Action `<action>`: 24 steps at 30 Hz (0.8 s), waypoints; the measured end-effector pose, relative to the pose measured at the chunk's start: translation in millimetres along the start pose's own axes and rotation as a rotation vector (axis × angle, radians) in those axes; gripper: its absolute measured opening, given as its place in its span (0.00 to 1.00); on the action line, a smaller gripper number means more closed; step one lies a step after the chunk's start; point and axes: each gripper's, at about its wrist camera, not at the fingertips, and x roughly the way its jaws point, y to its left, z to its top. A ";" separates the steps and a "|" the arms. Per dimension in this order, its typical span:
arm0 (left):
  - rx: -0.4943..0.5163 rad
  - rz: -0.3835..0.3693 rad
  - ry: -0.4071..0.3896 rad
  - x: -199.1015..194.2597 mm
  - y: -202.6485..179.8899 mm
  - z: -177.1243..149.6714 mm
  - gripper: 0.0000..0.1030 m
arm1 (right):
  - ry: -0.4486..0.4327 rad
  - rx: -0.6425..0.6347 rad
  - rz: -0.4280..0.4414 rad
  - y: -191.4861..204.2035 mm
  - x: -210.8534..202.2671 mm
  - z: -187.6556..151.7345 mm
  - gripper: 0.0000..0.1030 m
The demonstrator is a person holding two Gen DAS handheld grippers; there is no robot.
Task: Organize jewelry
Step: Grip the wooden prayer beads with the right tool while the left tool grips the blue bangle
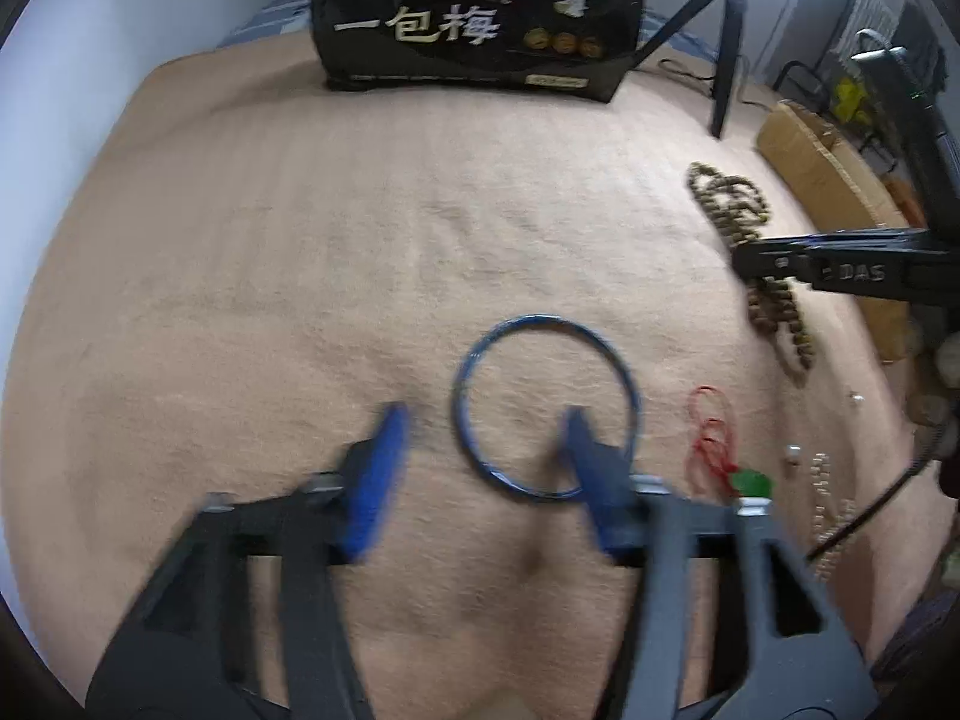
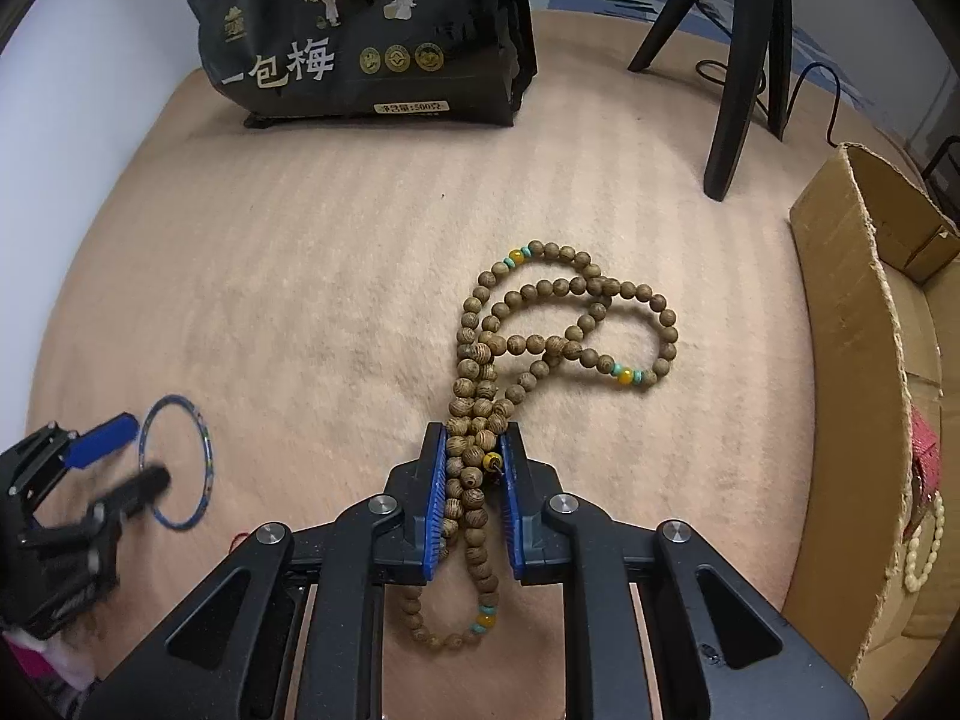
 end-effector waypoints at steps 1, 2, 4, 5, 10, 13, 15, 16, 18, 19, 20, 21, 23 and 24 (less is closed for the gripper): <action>0.004 0.004 -0.019 -2.9 -2.6 -0.9 0.78 | 0.000 -0.006 -0.001 -1.9 -2.7 -2.5 0.15; 0.016 0.016 -0.026 -3.4 -6.0 -0.7 0.81 | -0.001 -0.011 -0.002 -1.5 -2.7 -2.1 0.15; 0.057 0.041 -0.019 0.7 -15.1 0.7 0.82 | -0.003 -0.021 -0.005 0.6 0.1 1.3 0.15; 0.065 0.050 -0.005 4.1 -18.3 0.6 0.82 | -0.003 -0.021 -0.005 0.5 0.4 2.3 0.15; 0.085 0.088 0.014 17.8 -29.6 2.1 0.85 | -0.007 -0.029 -0.008 12.0 14.6 13.6 0.15; 0.070 0.102 0.014 24.0 -31.3 7.6 0.91 | -0.007 -0.046 -0.015 13.7 14.7 13.3 0.15; 0.071 0.123 0.017 29.4 -31.3 10.3 0.95 | -0.006 -0.049 -0.015 12.3 14.6 13.7 0.15; 0.064 0.122 0.016 30.8 -30.1 10.5 0.95 | -0.006 -0.049 -0.014 11.5 14.5 13.7 0.15; 0.033 0.111 0.010 31.3 -25.3 11.4 0.95 | -0.007 -0.052 -0.014 10.2 13.5 13.3 0.15; 0.030 0.110 0.008 31.1 -25.1 10.9 0.93 | -0.008 -0.056 -0.014 9.4 13.2 13.1 0.15; 0.033 0.116 0.005 30.1 -25.2 10.2 0.87 | -0.009 -0.059 -0.015 9.7 13.2 13.3 0.15; 0.037 0.120 0.000 29.1 -25.6 10.0 0.84 | -0.011 -0.062 -0.015 9.8 12.5 13.1 0.14; 0.043 0.119 -0.004 26.2 -26.6 10.0 0.72 | -0.017 -0.062 -0.009 9.0 9.8 12.9 0.14; 0.045 0.120 -0.003 24.7 -26.6 10.3 0.72 | -0.025 -0.057 -0.004 8.0 6.9 12.8 0.14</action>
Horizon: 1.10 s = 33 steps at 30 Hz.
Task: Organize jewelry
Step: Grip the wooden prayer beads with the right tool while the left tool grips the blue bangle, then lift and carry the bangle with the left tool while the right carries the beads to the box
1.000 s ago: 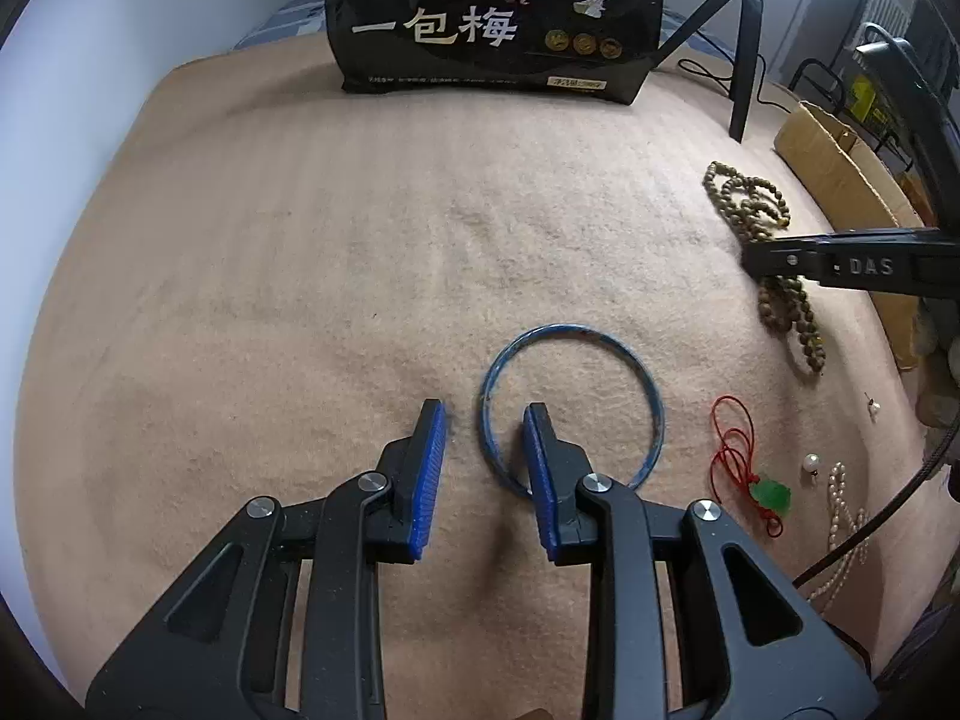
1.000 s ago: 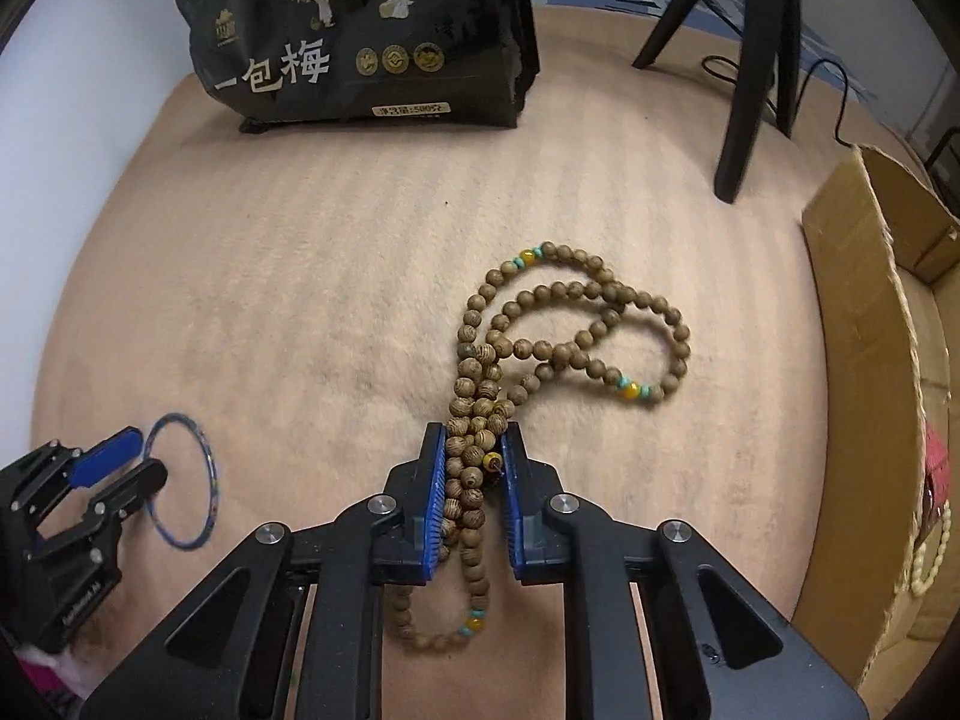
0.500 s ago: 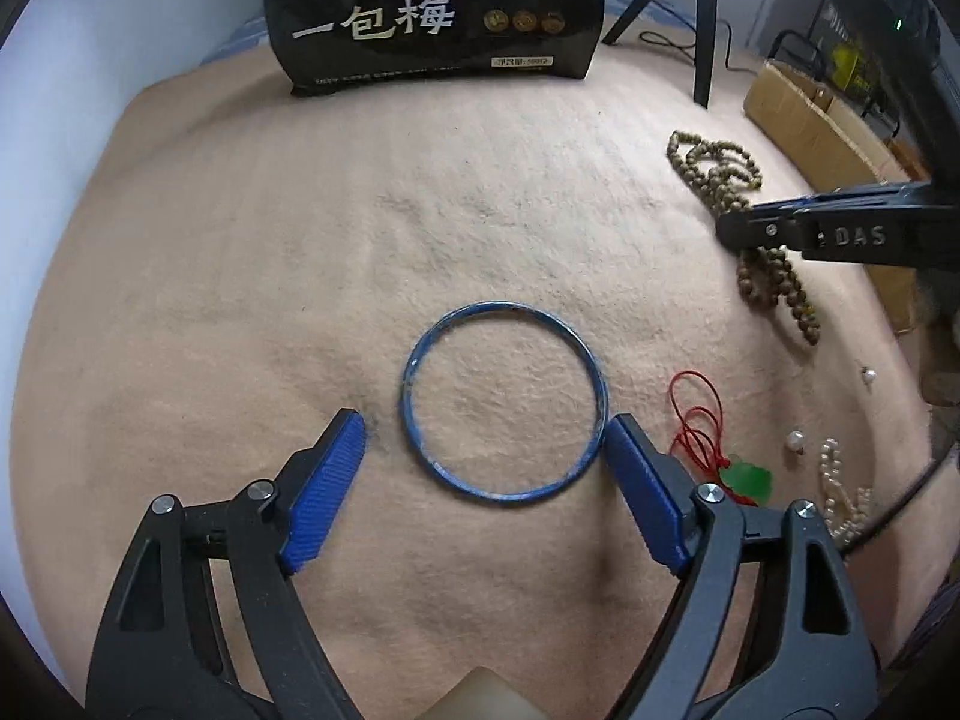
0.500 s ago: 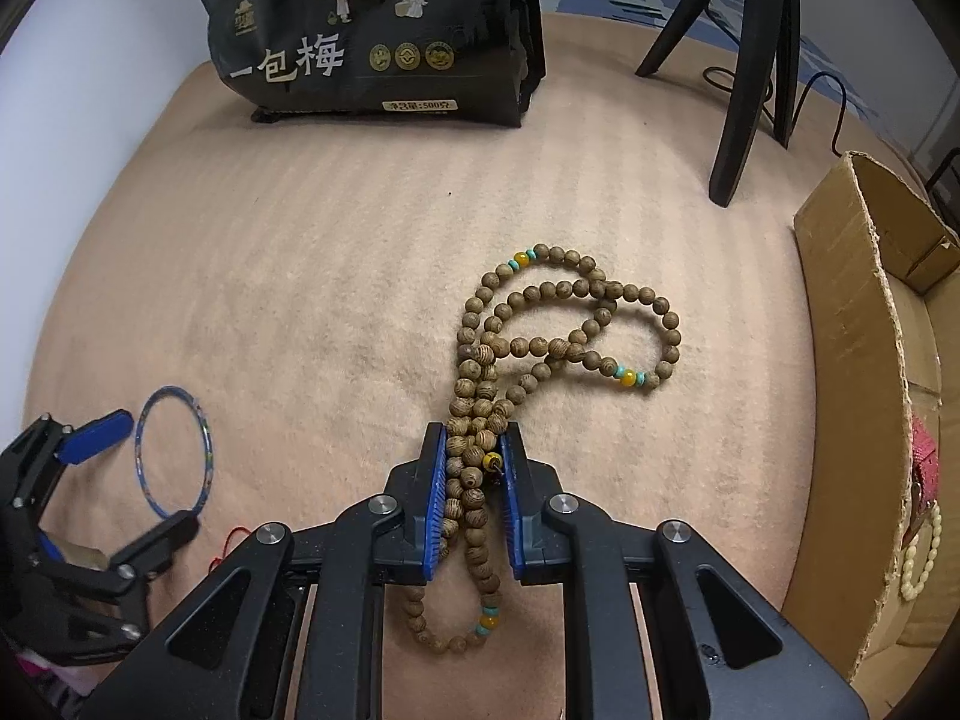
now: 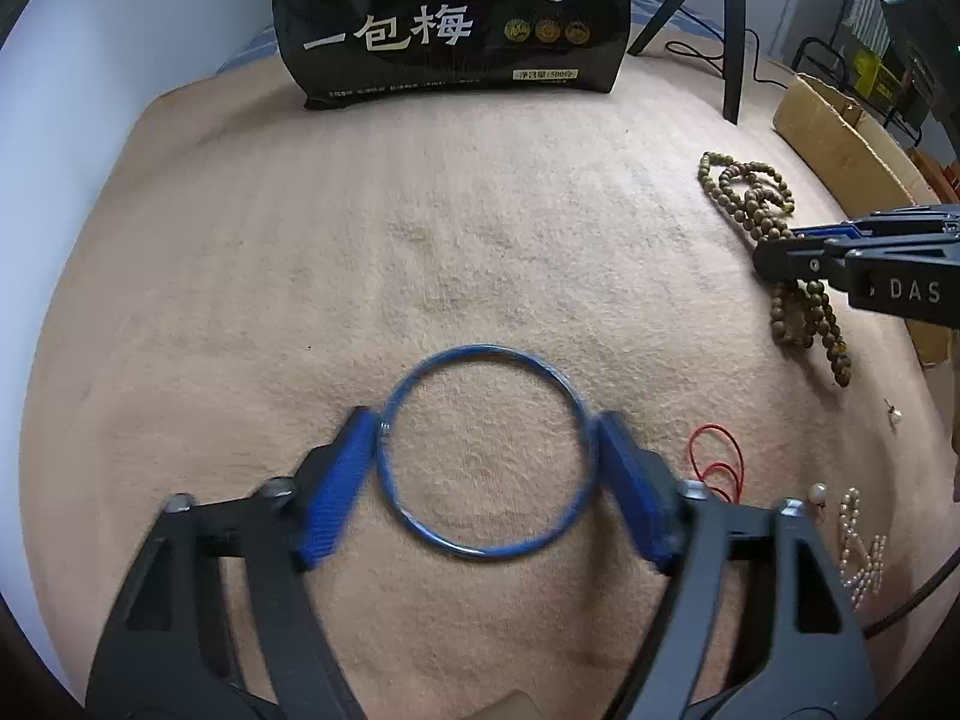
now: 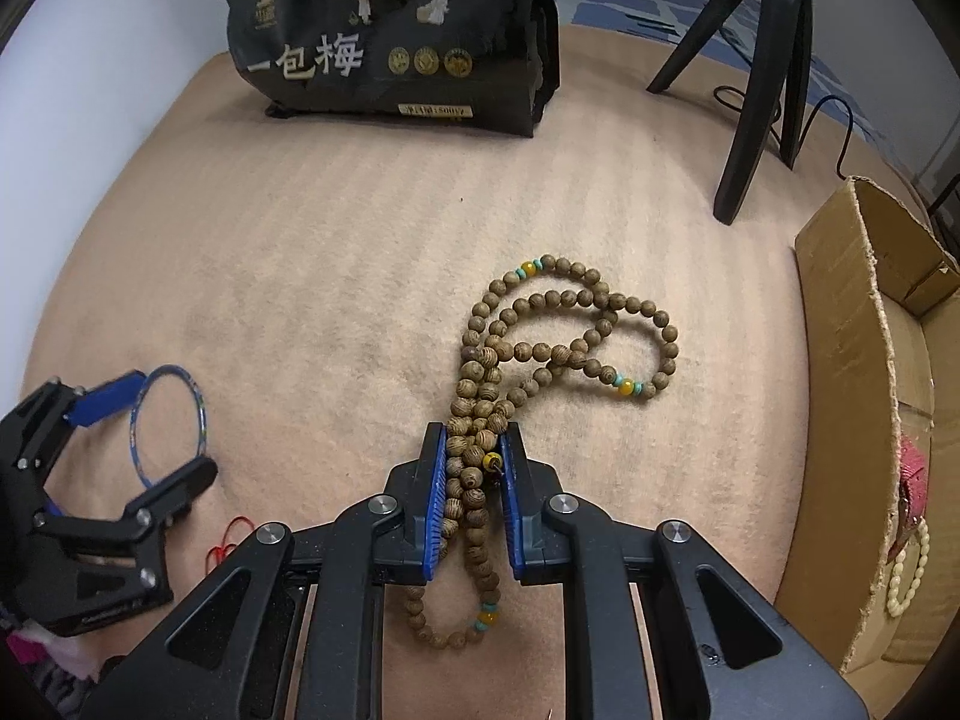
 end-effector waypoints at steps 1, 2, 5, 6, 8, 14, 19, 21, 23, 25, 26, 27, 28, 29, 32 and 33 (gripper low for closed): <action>-0.001 -0.001 0.002 -0.1 0.7 0.1 0.72 | -0.007 0.005 0.003 -1.0 -3.4 -0.1 0.14; -0.004 -0.002 0.006 -0.1 1.5 -0.1 0.72 | -0.017 0.011 0.008 -2.1 -7.6 -0.3 0.14; -0.015 0.005 0.004 -3.1 3.7 -1.5 0.72 | -0.038 0.016 0.016 -3.8 -19.9 -1.1 0.14; -0.016 0.009 0.000 -5.2 3.5 -1.6 0.72 | -0.044 0.016 0.019 -4.1 -24.4 -1.5 0.14; -0.019 0.018 -0.011 -11.8 4.0 -1.2 0.72 | -0.060 0.016 0.025 -5.0 -34.8 -2.9 0.14; -0.030 0.025 -0.072 -43.5 4.0 3.0 0.72 | -0.108 0.029 0.048 -11.4 -66.0 -10.2 0.13; -0.022 0.014 -0.132 -76.2 -4.5 6.2 0.72 | -0.158 0.039 0.083 -15.8 -100.0 -22.9 0.13; -0.017 0.007 -0.155 -88.8 -10.4 7.3 0.72 | -0.177 0.039 0.090 -16.4 -114.4 -27.1 0.13; -0.015 -0.002 -0.168 -98.3 -16.5 9.4 0.72 | -0.202 0.038 0.096 -18.7 -128.6 -32.7 0.13; -0.012 -0.017 -0.185 -107.4 -22.1 10.8 0.72 | -0.220 0.041 0.104 -22.6 -139.6 -37.3 0.13; -0.005 -0.021 -0.197 -112.6 -26.5 11.9 0.72 | -0.232 0.042 0.105 -25.2 -146.1 -40.3 0.13; 0.003 -0.026 -0.209 -118.4 -31.5 12.6 0.72 | -0.243 0.044 0.105 -28.1 -152.4 -42.8 0.13; 0.008 -0.031 -0.217 -122.3 -35.6 13.1 0.72 | -0.252 0.046 0.103 -30.4 -156.6 -44.0 0.13; 0.013 -0.037 -0.225 -127.3 -40.9 14.2 0.72 | -0.261 0.049 0.102 -33.4 -162.0 -45.7 0.13; 0.026 -0.060 -0.248 -140.1 -56.2 17.0 0.72 | -0.292 0.061 0.099 -44.9 -178.5 -51.6 0.13; 0.032 -0.070 -0.254 -143.8 -62.3 18.1 0.72 | -0.302 0.066 0.095 -49.5 -183.2 -53.1 0.13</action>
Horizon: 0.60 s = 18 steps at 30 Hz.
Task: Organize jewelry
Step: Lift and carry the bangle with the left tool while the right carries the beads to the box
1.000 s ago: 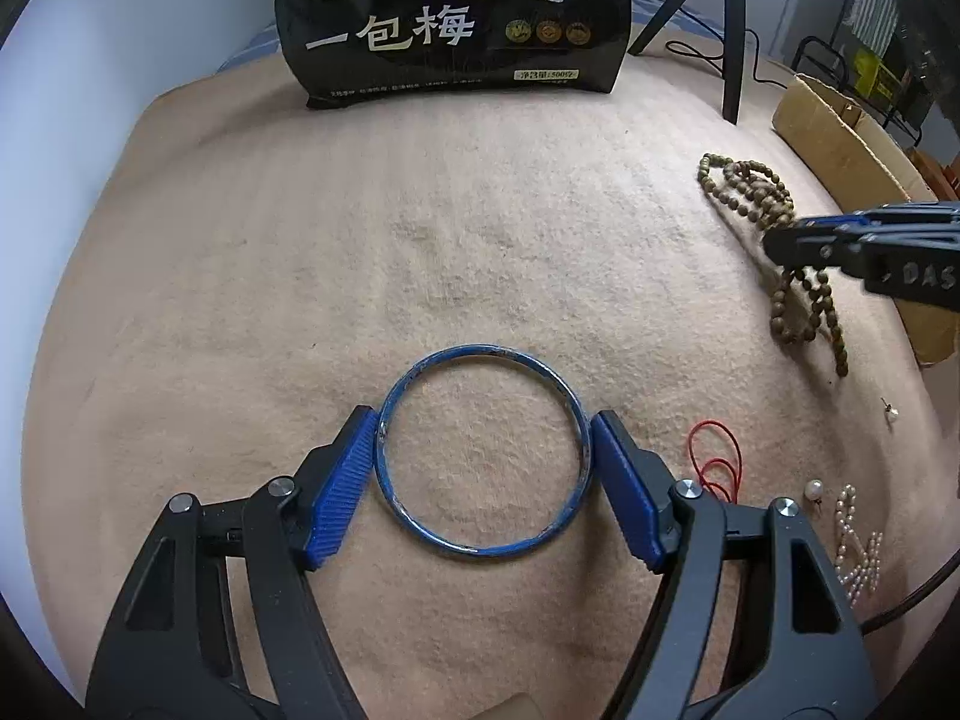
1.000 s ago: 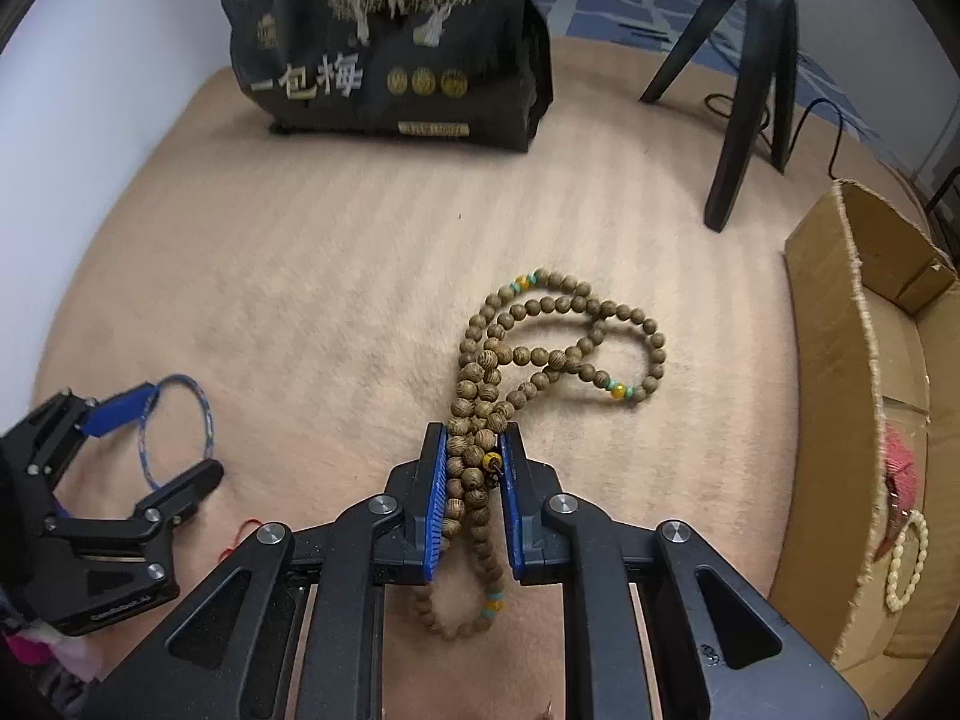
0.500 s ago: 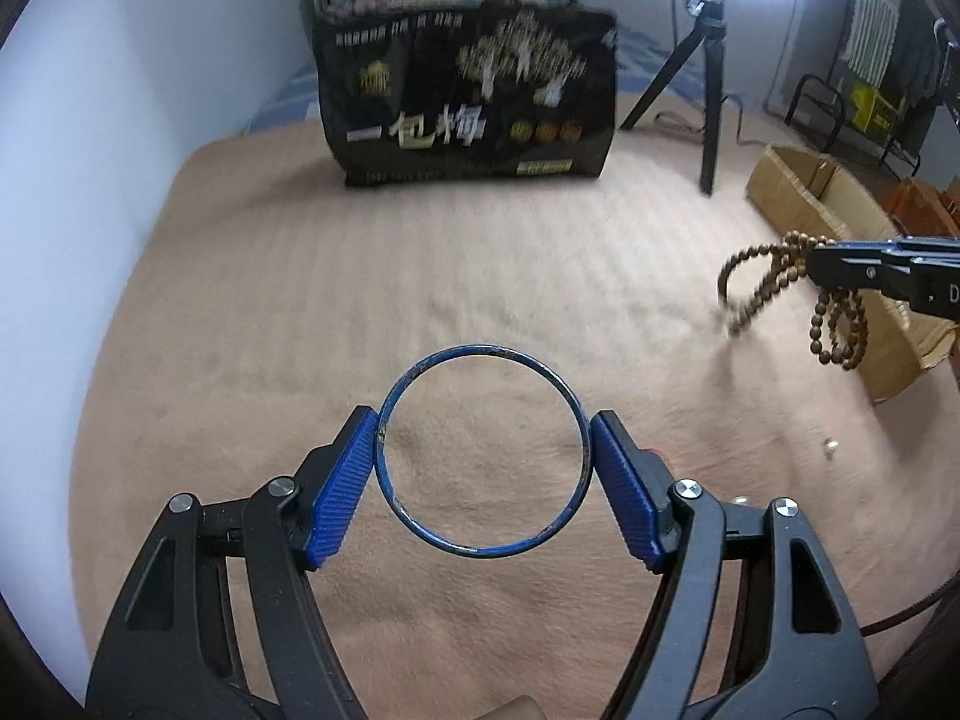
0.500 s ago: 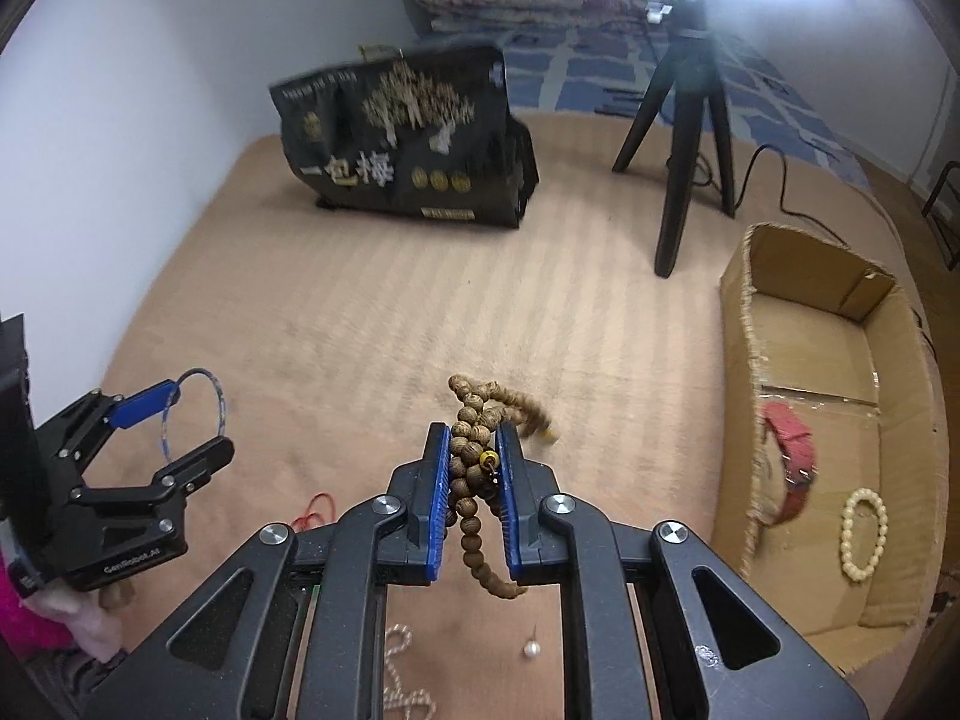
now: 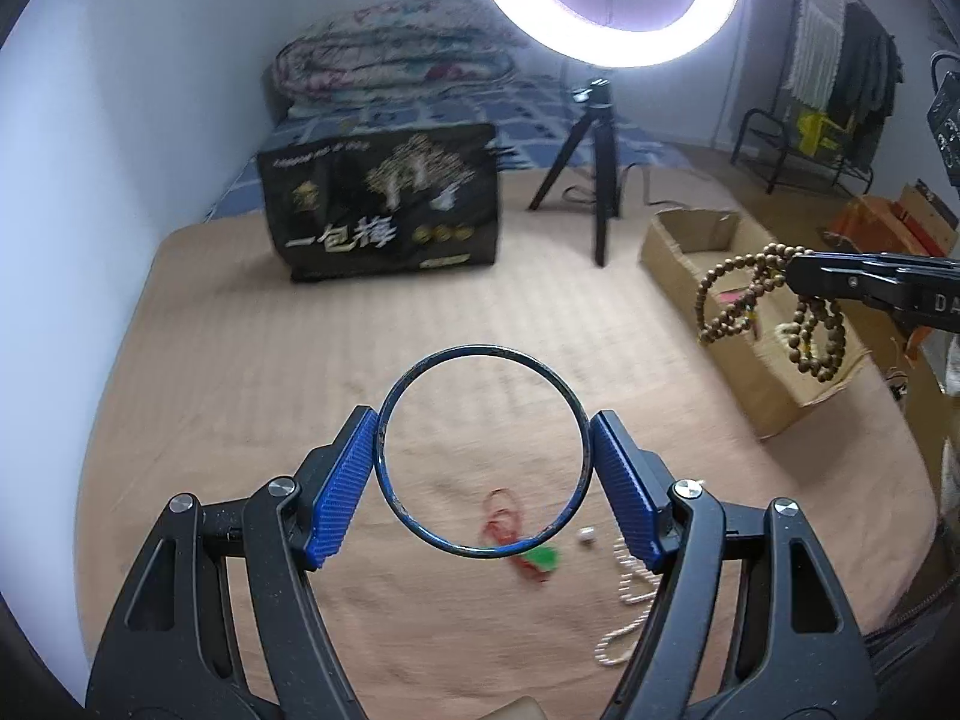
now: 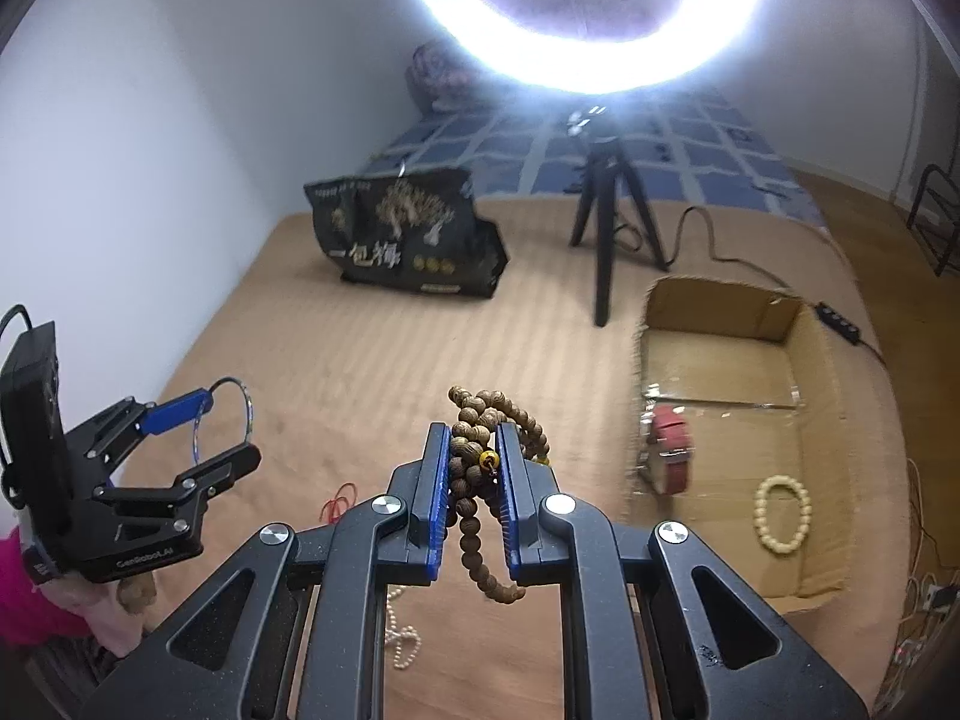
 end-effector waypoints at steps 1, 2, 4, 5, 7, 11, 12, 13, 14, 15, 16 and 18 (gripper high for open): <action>0.004 -0.006 -0.003 -1.9 -4.2 1.4 0.72 | -0.012 0.005 -0.006 -5.9 -6.2 0.4 0.13; 0.012 -0.014 -0.009 -4.1 -11.0 3.5 0.72 | -0.022 0.011 -0.011 -10.9 -10.6 0.3 0.13; 0.022 -0.031 -0.018 -6.7 -23.1 7.5 0.72 | -0.038 0.029 -0.022 -24.2 -18.8 0.2 0.13; 0.026 -0.039 -0.021 -7.3 -27.7 9.3 0.72 | -0.045 0.039 -0.026 -30.9 -22.6 -0.3 0.13; 0.035 -0.055 -0.024 -7.9 -39.1 13.0 0.72 | -0.056 0.057 -0.041 -43.5 -28.7 -1.4 0.13; 0.051 -0.084 -0.035 -6.2 -62.6 21.4 0.72 | -0.073 0.081 -0.063 -64.5 -41.1 -2.4 0.13; 0.054 -0.094 -0.035 -4.7 -69.0 24.1 0.72 | -0.077 0.086 -0.068 -69.6 -43.6 -2.3 0.13; 0.056 -0.098 -0.036 -3.2 -72.7 25.5 0.72 | -0.081 0.093 -0.075 -75.6 -45.7 -2.0 0.13; 0.061 -0.105 -0.037 -1.2 -78.6 27.5 0.72 | -0.084 0.098 -0.078 -79.6 -47.5 -2.2 0.13; 0.065 -0.109 -0.040 -0.1 -83.4 28.1 0.72 | -0.087 0.103 -0.082 -84.4 -49.3 -2.1 0.13; 0.070 -0.114 -0.042 0.6 -88.9 29.4 0.72 | -0.090 0.107 -0.084 -88.0 -50.8 -1.8 0.13; 0.077 -0.122 -0.044 3.3 -99.0 31.7 0.72 | -0.097 0.115 -0.091 -96.2 -53.0 -0.6 0.13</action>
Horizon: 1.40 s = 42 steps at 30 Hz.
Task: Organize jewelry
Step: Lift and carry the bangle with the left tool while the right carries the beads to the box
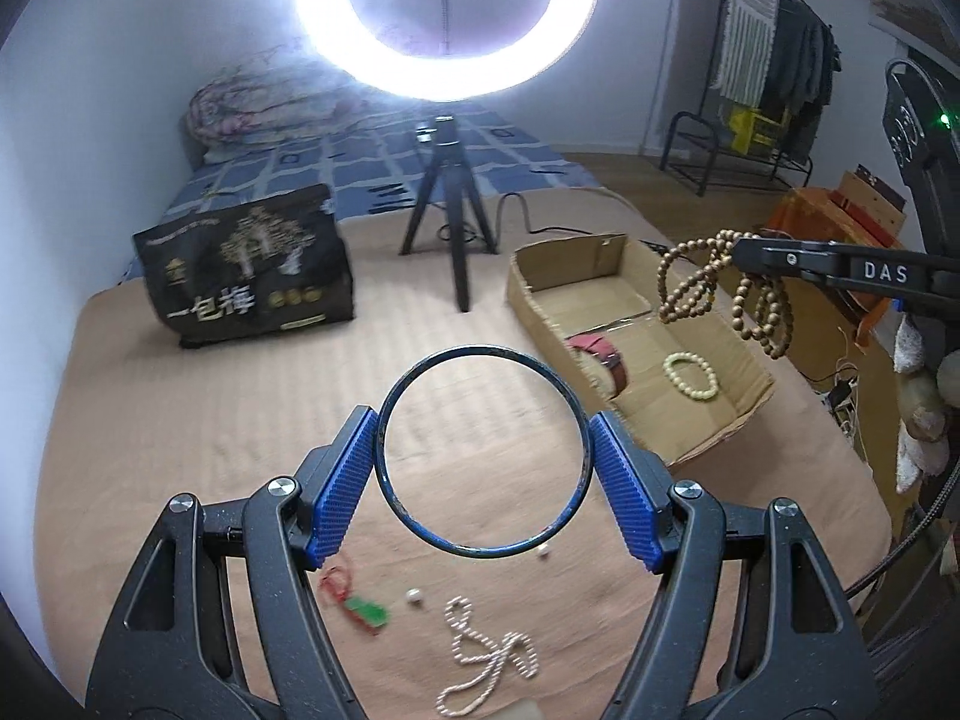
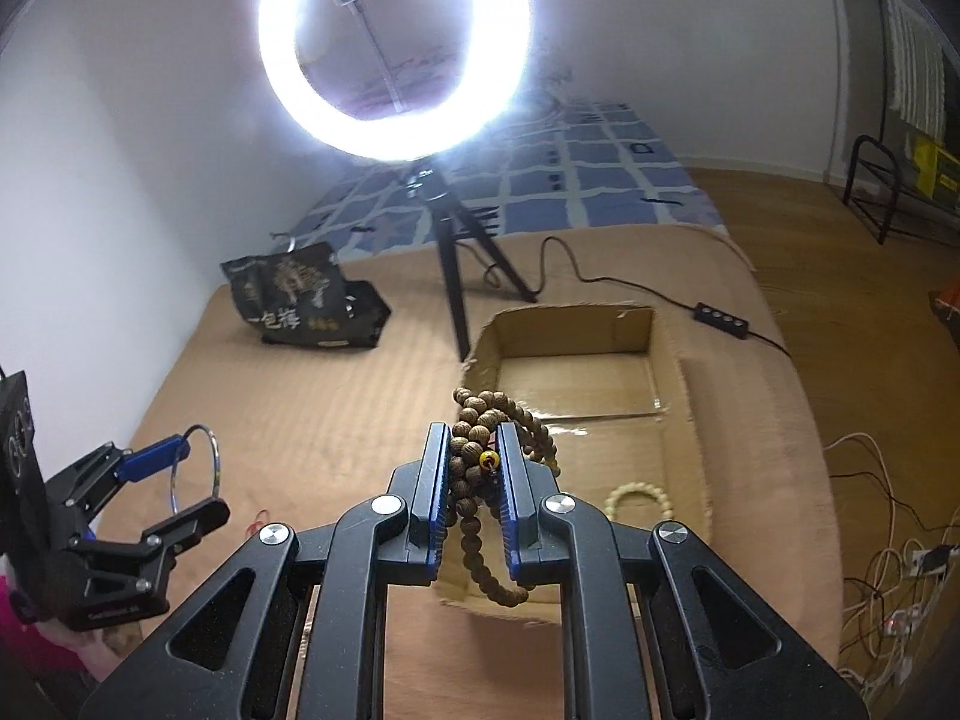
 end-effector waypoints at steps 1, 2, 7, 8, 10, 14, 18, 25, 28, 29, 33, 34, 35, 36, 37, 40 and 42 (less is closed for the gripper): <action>0.004 -0.003 -0.001 2.2 -4.9 1.5 0.72 | -0.004 0.003 -0.004 -3.6 -0.5 0.9 0.13; 0.008 -0.008 0.000 4.9 -10.5 2.8 0.72 | -0.009 0.006 -0.007 -7.1 -0.7 1.6 0.13; 0.037 -0.018 -0.002 17.4 -30.7 7.8 0.72 | -0.027 0.019 -0.017 -22.7 -0.2 4.4 0.13; 0.039 -0.021 -0.003 19.9 -34.5 9.5 0.72 | -0.029 0.022 -0.019 -24.8 0.8 5.0 0.13; 0.038 -0.029 -0.003 24.6 -39.8 12.7 0.72 | -0.031 0.028 -0.022 -30.6 3.2 5.6 0.13; 0.051 -0.037 -0.008 36.7 -51.9 20.6 0.72 | -0.030 0.034 -0.027 -41.7 9.4 7.2 0.13; 0.051 -0.047 -0.001 51.2 -60.4 26.5 0.72 | -0.032 0.045 -0.024 -52.4 15.8 8.0 0.13; 0.048 -0.056 0.018 76.4 -69.7 31.4 0.72 | -0.026 0.072 -0.024 -69.9 28.9 10.6 0.13; 0.048 -0.066 0.029 83.4 -72.8 32.3 0.72 | -0.022 0.078 -0.023 -74.9 34.6 11.1 0.13; 0.048 -0.068 0.033 85.9 -74.2 32.3 0.72 | -0.020 0.078 -0.023 -75.8 36.2 11.3 0.13; 0.045 -0.074 0.046 93.1 -80.4 31.5 0.72 | -0.017 0.088 -0.022 -80.9 43.3 12.0 0.13; 0.044 -0.076 0.049 94.5 -81.3 31.5 0.72 | -0.016 0.094 -0.019 -82.9 44.9 11.9 0.13; 0.040 -0.083 0.054 96.2 -82.9 31.2 0.72 | -0.016 0.098 -0.017 -84.2 46.1 12.2 0.13; 0.040 -0.085 0.056 97.9 -84.0 31.2 0.72 | -0.015 0.101 -0.017 -85.6 47.1 12.0 0.13; 0.041 -0.086 0.057 99.1 -85.5 31.2 0.72 | -0.015 0.103 -0.019 -86.4 47.9 11.6 0.13; 0.043 -0.099 0.057 100.4 -91.0 32.3 0.72 | -0.013 0.109 -0.018 -89.4 49.7 10.5 0.13; 0.049 -0.106 0.055 100.3 -96.1 33.1 0.72 | -0.011 0.114 -0.018 -90.2 51.0 10.8 0.13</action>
